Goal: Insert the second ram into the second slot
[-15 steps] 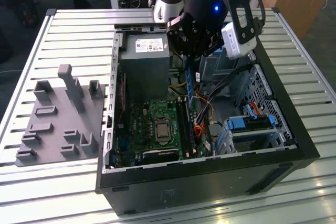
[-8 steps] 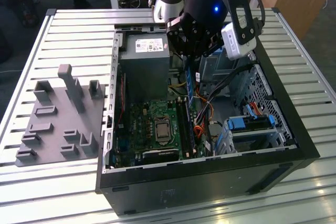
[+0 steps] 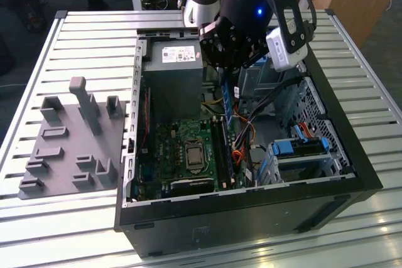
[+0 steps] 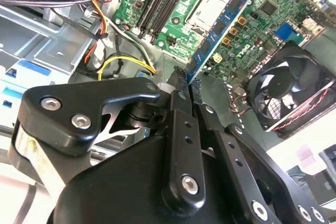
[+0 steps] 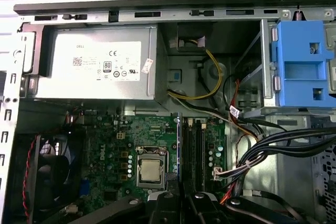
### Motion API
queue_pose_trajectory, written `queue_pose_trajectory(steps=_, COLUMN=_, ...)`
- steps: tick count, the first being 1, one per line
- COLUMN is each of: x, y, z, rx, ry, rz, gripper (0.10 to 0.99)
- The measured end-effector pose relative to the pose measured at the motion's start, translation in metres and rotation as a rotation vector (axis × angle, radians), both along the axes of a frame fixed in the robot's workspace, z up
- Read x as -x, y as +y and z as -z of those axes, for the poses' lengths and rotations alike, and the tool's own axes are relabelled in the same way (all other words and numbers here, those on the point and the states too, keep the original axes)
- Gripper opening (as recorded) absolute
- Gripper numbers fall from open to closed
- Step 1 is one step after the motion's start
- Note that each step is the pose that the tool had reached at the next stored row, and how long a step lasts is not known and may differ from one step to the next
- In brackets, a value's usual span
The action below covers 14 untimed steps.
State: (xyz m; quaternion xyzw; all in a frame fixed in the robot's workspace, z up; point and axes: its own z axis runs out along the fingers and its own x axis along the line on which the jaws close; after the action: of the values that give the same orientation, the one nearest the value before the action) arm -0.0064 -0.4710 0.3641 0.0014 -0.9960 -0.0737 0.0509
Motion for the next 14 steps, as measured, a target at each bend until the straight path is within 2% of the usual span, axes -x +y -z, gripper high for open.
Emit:
queue_pose_trajectory(steps=3, x=0.0, y=0.0, z=0.0012, rx=0.0, ry=-0.0029, rz=0.0, gripper=0.137)
queue_pose_trajectory(steps=6, x=0.0, y=0.0, z=0.0028, rx=0.001, ry=-0.0122, rz=0.0, gripper=0.137)
queue_pose_trajectory(steps=8, x=0.0, y=0.0, z=0.0037, rx=0.002, ry=-0.0163, rz=-0.001, gripper=0.137)
queue_pose_trajectory(steps=14, x=0.0001, y=-0.0001, z=0.0065, rx=0.004, ry=-0.0174, rz=-0.015, gripper=0.137)
